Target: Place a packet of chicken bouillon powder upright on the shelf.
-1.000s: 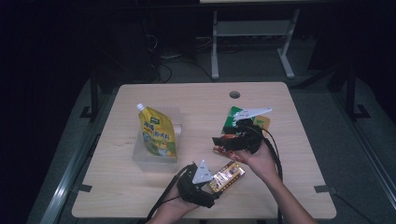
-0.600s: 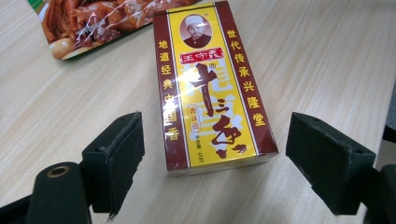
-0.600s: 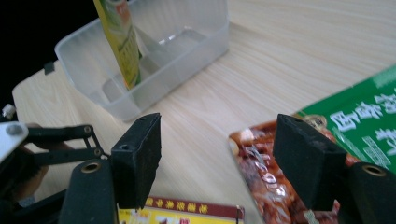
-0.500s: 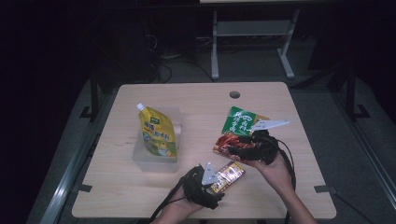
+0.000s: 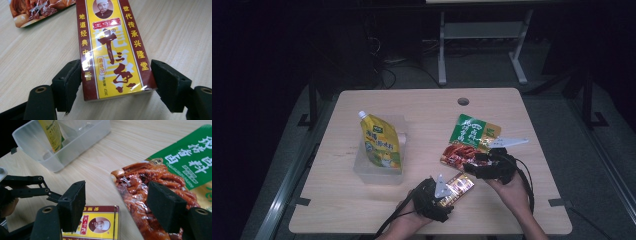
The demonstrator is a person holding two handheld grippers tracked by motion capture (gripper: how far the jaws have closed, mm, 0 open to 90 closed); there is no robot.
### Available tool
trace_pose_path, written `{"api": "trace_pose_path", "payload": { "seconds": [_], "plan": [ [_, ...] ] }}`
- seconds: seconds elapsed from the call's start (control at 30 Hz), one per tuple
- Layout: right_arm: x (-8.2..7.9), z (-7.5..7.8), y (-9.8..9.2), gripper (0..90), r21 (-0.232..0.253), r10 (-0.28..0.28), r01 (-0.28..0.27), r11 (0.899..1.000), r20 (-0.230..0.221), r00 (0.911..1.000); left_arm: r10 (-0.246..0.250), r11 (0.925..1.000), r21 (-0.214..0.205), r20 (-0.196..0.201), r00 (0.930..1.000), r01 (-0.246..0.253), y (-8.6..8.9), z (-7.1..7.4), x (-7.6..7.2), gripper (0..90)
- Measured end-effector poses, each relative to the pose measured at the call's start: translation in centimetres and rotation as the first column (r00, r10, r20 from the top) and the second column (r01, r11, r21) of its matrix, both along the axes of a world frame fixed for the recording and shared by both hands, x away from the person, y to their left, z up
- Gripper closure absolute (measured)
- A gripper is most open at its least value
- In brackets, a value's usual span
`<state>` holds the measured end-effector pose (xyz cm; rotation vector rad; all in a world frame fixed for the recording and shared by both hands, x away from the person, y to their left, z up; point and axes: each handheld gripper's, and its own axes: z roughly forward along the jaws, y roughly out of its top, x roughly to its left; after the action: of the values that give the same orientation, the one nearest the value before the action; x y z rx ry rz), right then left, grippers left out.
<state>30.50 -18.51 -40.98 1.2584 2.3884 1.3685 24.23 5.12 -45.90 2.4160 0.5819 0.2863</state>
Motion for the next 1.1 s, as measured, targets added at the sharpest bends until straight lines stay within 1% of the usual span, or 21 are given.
{"api": "trace_pose_path", "payload": {
  "seconds": [0.03,0.1,0.13,0.17,0.27,0.4,0.47,0.5,0.53,0.57,0.7,0.77,0.8,0.83,0.87,0.93,0.97,1.0,1.07,1.1],
  "plan": [
    [-0.1,-0.1,-0.1,30.5,0.007,-0.004,0.004,1.0,-0.01,0.9999,-0.002,1.0,0.007,0.001,1.0,0.002,-0.1,0.0,0.1,26.2],
    [-0.1,-0.3,-0.3,30.2,0.005,-0.01,0.01,1.0,-0.011,0.9999,0.0,0.9998,0.02,-0.001,1.0,0.0,-0.3,-0.1,0.1,26.2],
    [-0.2,-0.4,-0.3,30.1,0.007,-0.014,0.014,1.0,-0.01,0.9998,0.0,0.9998,0.02,-0.001,1.0,0.0,-0.3,-0.1,0.1,26.2],
    [-0.3,-0.5,-0.4,30.0,0.006,-0.017,0.017,1.0,-0.014,0.9998,0.006,0.9997,0.026,-0.007,1.0,-0.006,-0.5,-0.1,0.2,26.3],
    [-0.4,-0.7,-0.5,29.1,0.0,-0.025,0.025,1.0,-0.01,0.9997,0.004,0.9994,0.036,-0.015,0.9999,-0.004,-0.6,0.0,0.3,27.6],
    [-0.5,-0.9,-0.5,28.9,0.001,-0.025,0.025,1.0,-0.011,0.9996,-0.004,0.9992,0.039,-0.039,0.9992,0.005,-0.5,0.1,0.6,29.8],
    [-0.6,-1.0,-0.4,28.9,-0.005,-0.025,0.025,1.0,-0.011,0.9996,-0.004,0.9992,0.041,-0.042,0.9991,0.005,-0.5,0.2,0.7,30.2],
    [-0.6,-1.2,-0.4,28.9,-0.003,-0.028,0.028,1.0,-0.025,0.9993,-0.002,0.9992,0.04,-0.037,0.9993,0.004,-0.4,0.2,0.7,31.1],
    [-0.6,-1.2,-0.4,28.9,0.0,-0.028,0.028,1.0,-0.029,0.9992,-0.002,0.9992,0.04,-0.037,0.9993,0.004,-0.4,0.2,0.7,31.4],
    [-0.6,-1.3,-0.5,29.0,0.001,-0.029,0.029,1.0,-0.029,0.9992,-0.003,0.999,0.045,-0.024,0.9997,0.004,-0.3,0.3,0.6,31.5],
    [-0.5,-1.3,-0.6,29.3,0.016,-0.031,0.031,0.999,-0.042,0.9987,0.014,0.9995,0.028,-0.009,0.9999,-0.014,0.1,0.4,0.8,32.0],
    [-0.5,-1.3,-0.6,28.8,0.033,-0.031,0.033,0.999,-0.059,0.9978,0.035,0.9993,0.008,0.006,0.9994,-0.035,0.5,0.7,0.9,32.1],
    [-0.5,-1.3,-0.6,28.8,0.033,-0.031,0.033,0.999,-0.059,0.9978,0.035,0.9993,0.008,0.006,0.9994,-0.035,0.5,0.7,0.9,32.1],
    [-0.3,-1.4,-0.6,28.2,0.054,-0.025,0.029,0.998,-0.069,0.9973,0.047,0.9989,-0.005,0.017,0.9988,-0.047,0.7,0.9,1.0,32.1],
    [-0.2,-1.5,-0.6,28.2,0.06,-0.02,0.025,0.998,-0.072,0.9972,0.059,0.9981,-0.02,0.027,0.9979,-0.059,0.9,1.3,1.1,32.1],
    [0.0,-1.5,-0.5,27.9,0.063,-0.016,0.021,0.998,-0.083,0.9965,0.073,0.9969,-0.034,0.045,0.9963,-0.071,1.1,1.8,1.3,32.2],
    [0.1,-1.5,-0.4,27.3,0.063,-0.013,0.019,0.998,-0.093,0.9955,0.079,0.9962,-0.041,0.055,0.9953,-0.077,1.2,2.1,1.3,32.2],
    [0.3,-1.6,-0.3,26.9,0.072,-0.007,0.015,0.997,-0.105,0.9945,0.079,0.9962,-0.041,0.055,0.9953,-0.077,1.2,2.1,1.3,32.3],
    [0.6,-1.7,-0.3,26.8,0.105,0.005,0.008,0.994,-0.125,0.9921,0.093,0.9945,-0.054,0.078,0.9925,-0.089,1.5,2.8,1.5,32.3],
    [0.8,-1.7,-0.2,26.8,0.121,0.012,0.006,0.993,-0.144,0.9895,0.097,0.9942,-0.054,0.086,0.9916,-0.093,1.6,3.0,1.6,32.3]
  ]
}}
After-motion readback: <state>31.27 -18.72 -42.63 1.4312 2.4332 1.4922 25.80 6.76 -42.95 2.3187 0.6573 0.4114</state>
